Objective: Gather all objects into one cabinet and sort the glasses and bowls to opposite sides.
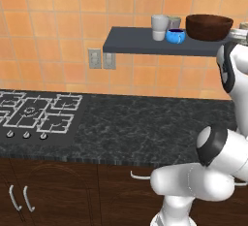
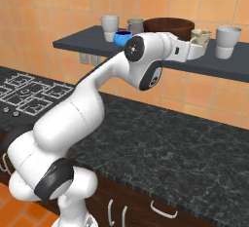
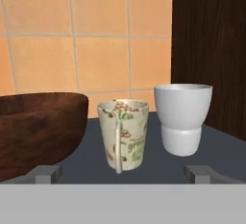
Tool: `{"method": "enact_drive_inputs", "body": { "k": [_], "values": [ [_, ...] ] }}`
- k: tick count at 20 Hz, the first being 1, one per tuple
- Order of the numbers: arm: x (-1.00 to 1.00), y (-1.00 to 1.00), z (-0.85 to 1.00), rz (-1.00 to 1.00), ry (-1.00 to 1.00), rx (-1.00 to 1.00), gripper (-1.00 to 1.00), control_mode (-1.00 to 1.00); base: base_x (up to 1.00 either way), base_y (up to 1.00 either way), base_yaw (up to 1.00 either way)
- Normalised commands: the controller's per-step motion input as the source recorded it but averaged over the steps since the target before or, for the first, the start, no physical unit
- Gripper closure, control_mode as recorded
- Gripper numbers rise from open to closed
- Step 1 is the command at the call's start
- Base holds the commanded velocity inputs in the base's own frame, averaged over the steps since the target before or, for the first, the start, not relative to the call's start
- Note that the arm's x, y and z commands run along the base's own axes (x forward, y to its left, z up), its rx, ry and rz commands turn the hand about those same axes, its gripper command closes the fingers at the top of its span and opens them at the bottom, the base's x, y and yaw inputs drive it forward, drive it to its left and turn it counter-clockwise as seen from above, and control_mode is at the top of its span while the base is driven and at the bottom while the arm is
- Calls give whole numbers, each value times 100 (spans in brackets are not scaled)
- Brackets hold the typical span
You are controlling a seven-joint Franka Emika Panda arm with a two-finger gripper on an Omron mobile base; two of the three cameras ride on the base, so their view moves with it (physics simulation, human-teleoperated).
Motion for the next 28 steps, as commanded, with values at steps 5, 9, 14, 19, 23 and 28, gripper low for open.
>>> {"method": "enact_drive_inputs", "body": {
  "k": [5, 9, 14, 19, 23, 28],
  "values": [
    [27, -14, -1, 0, 0, 0, -100, -100, 0, 0, 0],
    [15, -39, 0, 0, 0, 0, -100, -100, 0, 0, 0],
    [8, -41, 0, 0, -2, 0, -100, -100, 0, 0, 0],
    [1, -24, -5, 0, -2, 0, -100, -100, 0, 0, 0],
    [0, -4, -13, 0, 0, 0, -100, -100, 0, 0, 0],
    [0, 0, -16, 0, 0, 0, -100, -100, 0, 0, 0]
  ]
}}
